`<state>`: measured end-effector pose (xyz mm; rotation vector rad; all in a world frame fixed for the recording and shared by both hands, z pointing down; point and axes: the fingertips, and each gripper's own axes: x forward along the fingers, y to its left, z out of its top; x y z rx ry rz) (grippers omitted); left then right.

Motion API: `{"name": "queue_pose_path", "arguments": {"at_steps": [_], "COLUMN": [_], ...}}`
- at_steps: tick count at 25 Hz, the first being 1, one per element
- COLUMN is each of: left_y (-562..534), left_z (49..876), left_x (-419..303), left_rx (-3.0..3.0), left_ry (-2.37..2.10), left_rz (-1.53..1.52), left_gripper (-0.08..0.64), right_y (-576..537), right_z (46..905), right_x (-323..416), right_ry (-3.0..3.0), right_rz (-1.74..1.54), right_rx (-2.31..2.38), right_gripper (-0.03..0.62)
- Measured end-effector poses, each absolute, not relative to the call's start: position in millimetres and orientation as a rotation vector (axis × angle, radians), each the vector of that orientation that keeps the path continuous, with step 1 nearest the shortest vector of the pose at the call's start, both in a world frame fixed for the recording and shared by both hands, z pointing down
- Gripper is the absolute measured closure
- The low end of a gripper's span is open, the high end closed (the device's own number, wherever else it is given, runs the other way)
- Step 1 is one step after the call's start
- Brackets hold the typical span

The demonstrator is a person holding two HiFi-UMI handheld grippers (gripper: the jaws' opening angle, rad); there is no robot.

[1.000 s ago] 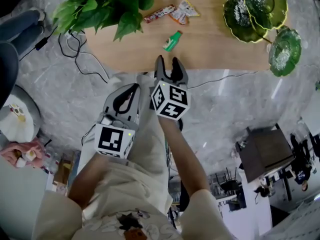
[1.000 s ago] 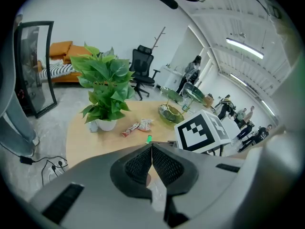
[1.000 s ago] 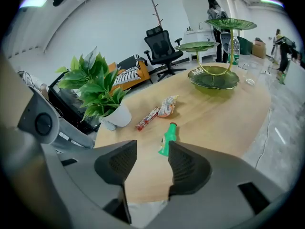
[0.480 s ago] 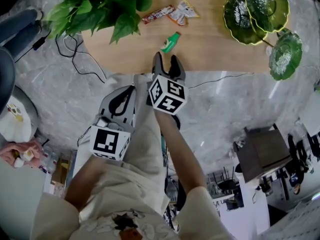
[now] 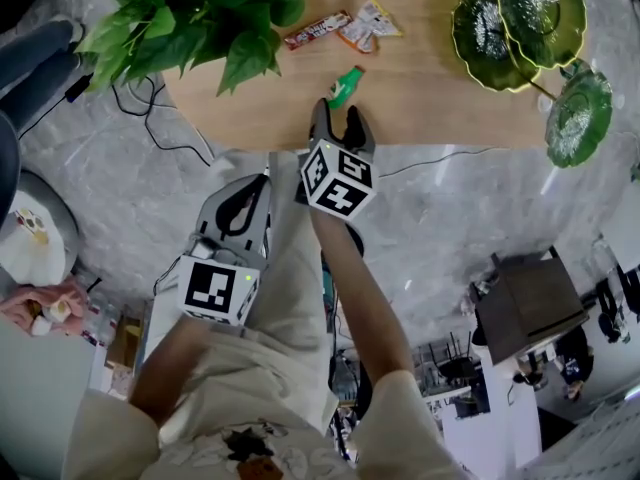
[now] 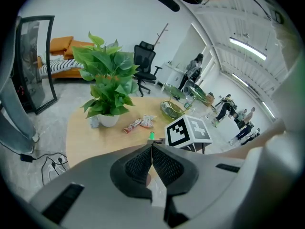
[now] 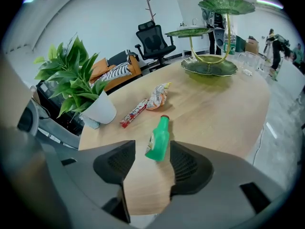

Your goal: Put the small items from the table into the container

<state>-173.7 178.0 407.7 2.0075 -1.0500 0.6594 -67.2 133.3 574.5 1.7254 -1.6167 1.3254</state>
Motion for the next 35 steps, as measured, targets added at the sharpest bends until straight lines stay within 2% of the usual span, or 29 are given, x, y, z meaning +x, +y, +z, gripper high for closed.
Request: {"name": "queue_pose_path", "arguments": {"at_steps": [20, 24, 35], "left_y": [171, 167, 162], "left_z": [419, 418, 414], "left_x": [-178, -179, -174], "left_rx": [1.997, 1.998, 2.025], "left_ry": [-1.032, -1.036, -1.016], "left_rz": [0.691, 0.688, 0.69], "left_gripper": [0.551, 0.551, 0.551], "right_y": [130, 131, 131], "right_z": [605, 608, 602], "right_x": [-64, -65, -62], "right_ry": [-1.506, -1.473, -1.494], "right_rz": [1.358, 1.362, 1.34], "right_rx": [1.721, 1.712, 1.681], "right_gripper": [0.383, 0.43, 0.439]}}
